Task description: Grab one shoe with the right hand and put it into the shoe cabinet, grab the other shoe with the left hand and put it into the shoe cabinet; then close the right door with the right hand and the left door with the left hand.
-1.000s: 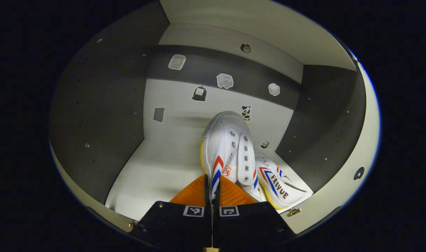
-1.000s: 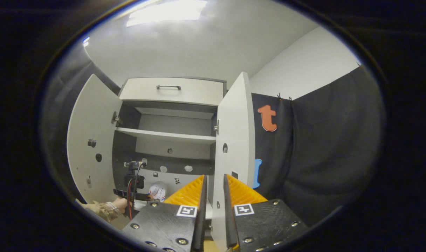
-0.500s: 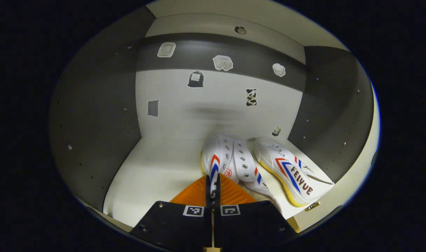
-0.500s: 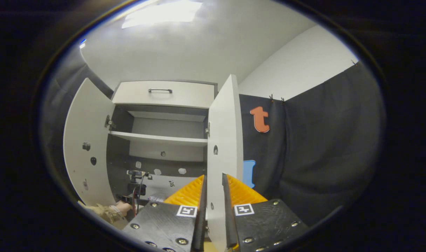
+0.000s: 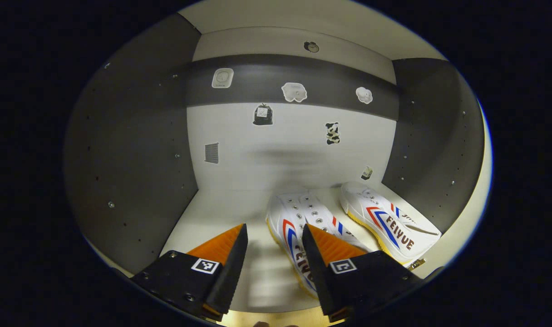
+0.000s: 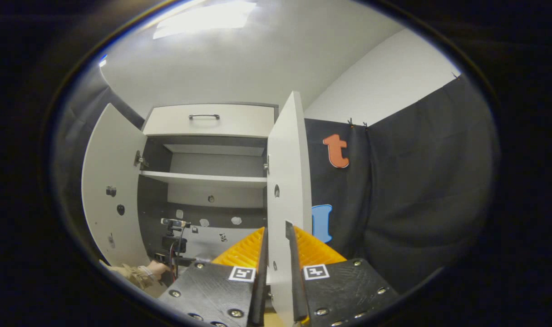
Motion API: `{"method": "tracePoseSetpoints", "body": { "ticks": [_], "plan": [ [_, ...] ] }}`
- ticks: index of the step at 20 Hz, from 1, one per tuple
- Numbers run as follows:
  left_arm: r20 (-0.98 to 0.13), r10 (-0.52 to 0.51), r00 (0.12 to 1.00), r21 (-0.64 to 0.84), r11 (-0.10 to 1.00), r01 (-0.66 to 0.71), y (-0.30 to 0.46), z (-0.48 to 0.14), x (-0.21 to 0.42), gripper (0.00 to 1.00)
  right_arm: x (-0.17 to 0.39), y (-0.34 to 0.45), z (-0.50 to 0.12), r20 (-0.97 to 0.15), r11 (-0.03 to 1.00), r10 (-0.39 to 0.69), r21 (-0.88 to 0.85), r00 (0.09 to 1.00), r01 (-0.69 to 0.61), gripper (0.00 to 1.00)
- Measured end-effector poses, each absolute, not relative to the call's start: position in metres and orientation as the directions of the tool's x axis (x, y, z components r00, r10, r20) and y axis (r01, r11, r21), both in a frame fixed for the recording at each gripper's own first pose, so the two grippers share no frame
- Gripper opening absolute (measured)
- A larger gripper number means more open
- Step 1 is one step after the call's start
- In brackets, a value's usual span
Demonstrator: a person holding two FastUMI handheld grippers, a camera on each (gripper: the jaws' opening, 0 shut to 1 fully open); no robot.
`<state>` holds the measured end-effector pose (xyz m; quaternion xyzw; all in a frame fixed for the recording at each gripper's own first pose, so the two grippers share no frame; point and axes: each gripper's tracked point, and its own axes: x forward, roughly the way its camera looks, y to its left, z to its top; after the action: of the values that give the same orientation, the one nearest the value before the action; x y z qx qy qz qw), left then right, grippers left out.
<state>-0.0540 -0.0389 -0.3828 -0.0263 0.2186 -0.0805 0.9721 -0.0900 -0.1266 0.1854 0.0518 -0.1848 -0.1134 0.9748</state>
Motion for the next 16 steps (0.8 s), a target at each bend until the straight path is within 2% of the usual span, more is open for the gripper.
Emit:
{"method": "tracePoseSetpoints", "body": {
  "ticks": [1, 2, 3, 5, 6, 7, 8, 12, 15, 16],
  "plan": [
    [-0.409, -0.153, 0.899, -0.086, 0.988, 0.129, -0.036, -0.376, -0.058, 0.79, -0.089, -0.129, 0.184, 0.347, 0.968, -0.242, 0.147, 0.906, 0.202, 0.24],
    [-0.392, -0.150, 0.908, -0.091, 0.988, 0.123, -0.037, -0.368, -0.064, 0.80, -0.090, -0.130, 0.183, 0.345, 0.967, -0.245, 0.153, 0.906, 0.203, 0.24],
    [-0.369, -0.152, 0.917, -0.096, 0.988, 0.125, -0.039, -0.357, -0.071, 0.91, -0.091, -0.131, 0.182, 0.343, 0.966, -0.245, 0.160, 0.907, 0.201, 0.24],
    [-0.321, -0.155, 0.934, -0.091, 0.987, 0.133, -0.044, -0.335, -0.084, 0.96, -0.093, -0.136, 0.179, 0.338, 0.965, -0.250, 0.169, 0.908, 0.203, 0.24],
    [-0.288, -0.154, 0.945, -0.085, 0.987, 0.135, -0.046, -0.321, -0.091, 0.96, -0.095, -0.139, 0.177, 0.335, 0.963, -0.255, 0.171, 0.907, 0.207, 0.24],
    [-0.252, -0.158, 0.955, -0.082, 0.986, 0.142, -0.049, -0.303, -0.098, 0.96, -0.097, -0.143, 0.176, 0.334, 0.962, -0.261, 0.171, 0.906, 0.214, 0.29],
    [-0.214, -0.165, 0.963, -0.078, 0.985, 0.152, -0.053, -0.286, -0.108, 0.96, -0.099, -0.148, 0.175, 0.332, 0.959, -0.271, 0.173, 0.903, 0.224, 0.24],
    [-0.126, -0.226, 0.966, -0.081, 0.973, 0.217, -0.069, -0.228, -0.165, 0.95, -0.101, -0.174, 0.163, 0.309, 0.945, -0.318, 0.182, 0.897, 0.272, 0.24],
    [-0.103, -0.256, 0.961, -0.072, 0.966, 0.249, -0.071, -0.196, -0.203, 0.95, -0.092, -0.194, 0.147, 0.269, 0.935, -0.342, 0.193, 0.901, 0.297, 0.30],
    [-0.103, -0.259, 0.960, -0.070, 0.965, 0.253, -0.069, -0.190, -0.213, 0.95, -0.089, -0.197, 0.142, 0.258, 0.934, -0.338, 0.207, 0.905, 0.290, 0.36]
  ]
}}
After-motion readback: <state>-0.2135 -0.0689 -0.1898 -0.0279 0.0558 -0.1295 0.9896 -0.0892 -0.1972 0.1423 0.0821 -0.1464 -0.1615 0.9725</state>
